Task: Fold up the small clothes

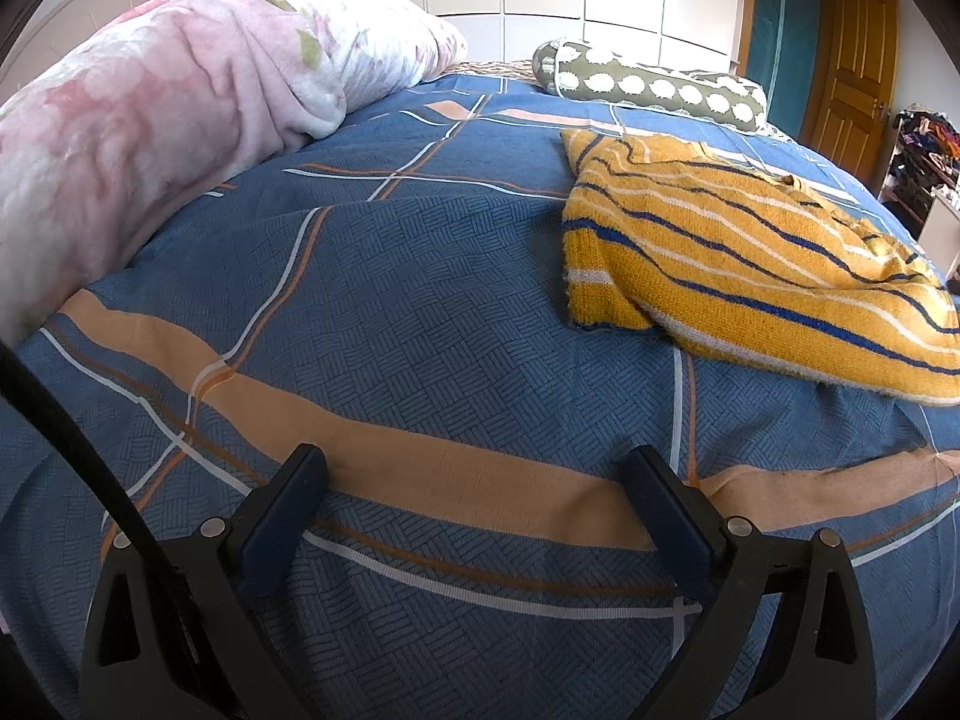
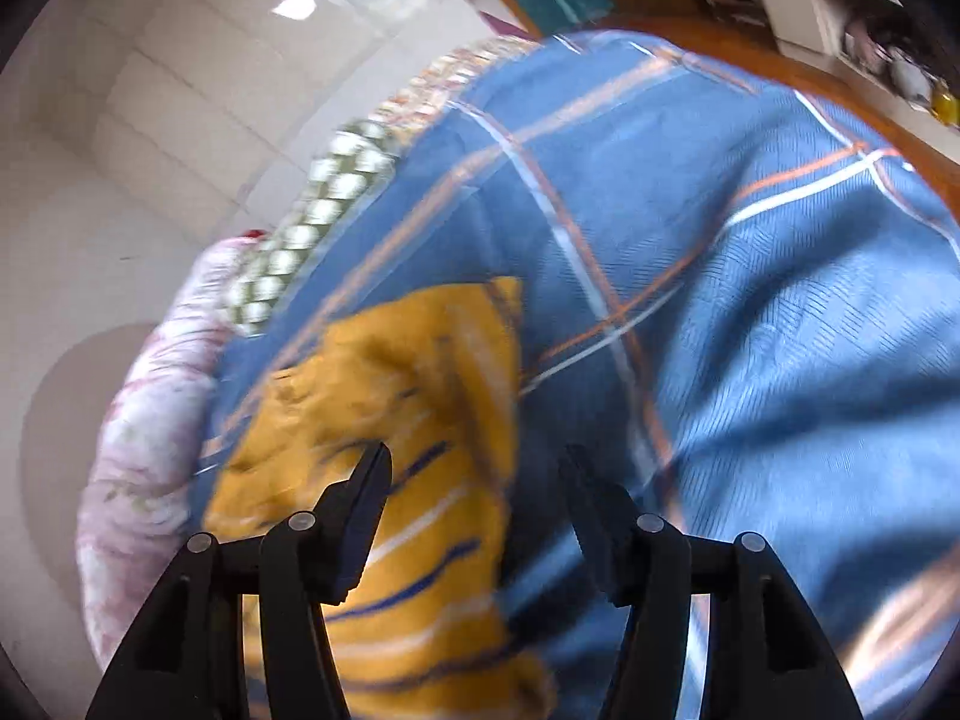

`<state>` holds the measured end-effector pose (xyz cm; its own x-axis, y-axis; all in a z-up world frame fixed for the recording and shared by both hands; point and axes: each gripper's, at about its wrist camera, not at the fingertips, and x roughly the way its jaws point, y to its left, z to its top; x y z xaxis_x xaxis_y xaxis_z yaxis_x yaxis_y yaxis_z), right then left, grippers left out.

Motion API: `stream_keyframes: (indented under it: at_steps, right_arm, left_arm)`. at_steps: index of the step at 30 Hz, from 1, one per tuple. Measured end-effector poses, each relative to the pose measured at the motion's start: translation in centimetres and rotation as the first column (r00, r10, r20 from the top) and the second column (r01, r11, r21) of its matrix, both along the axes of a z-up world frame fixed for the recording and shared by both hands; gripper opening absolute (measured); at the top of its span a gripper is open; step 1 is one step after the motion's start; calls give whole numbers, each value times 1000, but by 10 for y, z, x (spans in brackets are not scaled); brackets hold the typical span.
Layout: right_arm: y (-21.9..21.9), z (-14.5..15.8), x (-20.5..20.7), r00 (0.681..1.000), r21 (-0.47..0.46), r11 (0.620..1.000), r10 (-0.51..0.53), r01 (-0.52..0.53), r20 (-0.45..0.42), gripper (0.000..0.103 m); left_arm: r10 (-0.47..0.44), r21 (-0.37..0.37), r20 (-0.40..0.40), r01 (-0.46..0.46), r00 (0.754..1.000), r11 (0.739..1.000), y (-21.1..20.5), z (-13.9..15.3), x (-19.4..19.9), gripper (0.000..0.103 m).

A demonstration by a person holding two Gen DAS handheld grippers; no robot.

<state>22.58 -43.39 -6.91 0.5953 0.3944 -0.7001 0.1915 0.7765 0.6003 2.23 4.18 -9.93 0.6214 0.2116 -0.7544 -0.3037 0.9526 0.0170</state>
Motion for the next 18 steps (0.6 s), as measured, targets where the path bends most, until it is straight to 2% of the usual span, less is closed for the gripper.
stream_keyframes:
  at_steps: [1,3,4,5,7,11,12,13,16,18]
  right_arm:
    - [-1,-8,4,1000,19,1000,-2,3,-19,63]
    - [-4,-15,6,1000,108,994,-15,15,-1,64]
    - [-3,-17,6,1000,159,987,1,-2,8,64]
    - [0,-20,5,999,252,967,41,-44,18,64]
    - [8,-22,4,996,301,949,88,-90,19,64]
    - [20,-23,-5,992,209,970,127,-128,17,64]
    - [20,-24,-9,993,203,972,114,-116,22,60]
    - [20,-23,-12,995,187,977,99,-100,17,49]
    - [27,-9,-16,997,134,988,80,-81,12,27]
    - [34,9,-16,997,90,993,69,-71,23,24]
  left_arm:
    - [1,1,1,-1,1000,1000,0,0,0,99]
    - [4,4,-1,-4,1000,1000,0,0,1,100]
    - [6,6,-3,-6,1000,1000,0,-1,2,100]
    - [7,8,-4,-7,1000,1000,1,-1,3,100]
    - [8,9,-7,-8,1000,1000,1,-1,4,100]
    - [8,8,-7,-8,1000,1000,1,0,4,100]
    - [8,7,-7,-8,1000,1000,1,0,4,100]
    - [8,7,-8,-8,1000,1000,1,0,4,100]
    - [9,5,-12,-9,1000,1000,1,1,4,100]
    - [8,4,-16,-8,1000,1000,1,1,4,100]
